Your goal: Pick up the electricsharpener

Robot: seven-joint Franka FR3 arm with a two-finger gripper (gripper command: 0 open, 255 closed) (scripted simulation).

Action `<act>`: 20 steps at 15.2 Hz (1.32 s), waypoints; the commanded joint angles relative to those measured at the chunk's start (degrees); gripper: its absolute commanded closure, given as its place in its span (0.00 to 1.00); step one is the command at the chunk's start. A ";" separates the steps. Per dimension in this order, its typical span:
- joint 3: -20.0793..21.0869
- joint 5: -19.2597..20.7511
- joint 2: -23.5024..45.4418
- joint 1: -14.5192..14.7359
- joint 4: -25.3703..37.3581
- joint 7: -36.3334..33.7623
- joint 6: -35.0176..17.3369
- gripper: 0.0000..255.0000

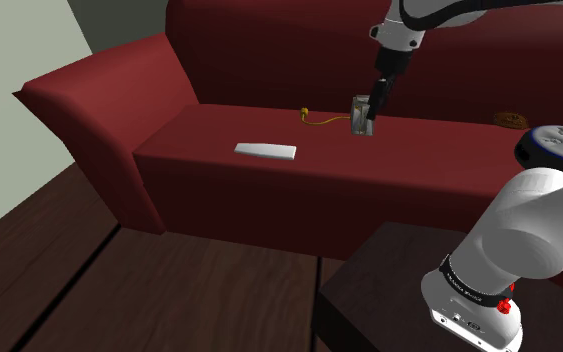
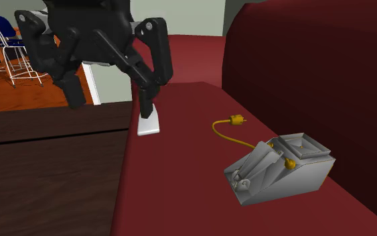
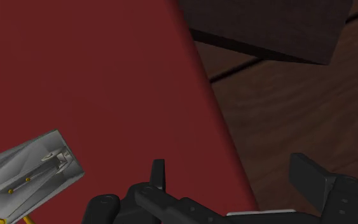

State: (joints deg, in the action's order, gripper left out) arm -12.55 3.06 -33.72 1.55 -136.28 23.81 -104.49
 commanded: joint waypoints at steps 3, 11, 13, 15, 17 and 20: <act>-4.43 1.57 7.92 0.63 3.28 8.94 -4.26 0.00; -11.16 -0.28 25.60 2.01 13.90 26.44 -10.40 0.00; -12.20 -1.70 30.41 1.96 17.36 30.89 -11.38 0.00; -12.86 -3.38 35.32 1.62 21.15 35.28 -12.08 0.00; -13.12 -5.16 40.27 0.95 25.28 39.51 -12.48 0.00; -12.78 -7.70 47.70 -0.65 32.15 45.33 -12.51 0.00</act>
State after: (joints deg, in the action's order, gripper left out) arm -25.44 -3.74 11.36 1.43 -106.70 67.00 -117.10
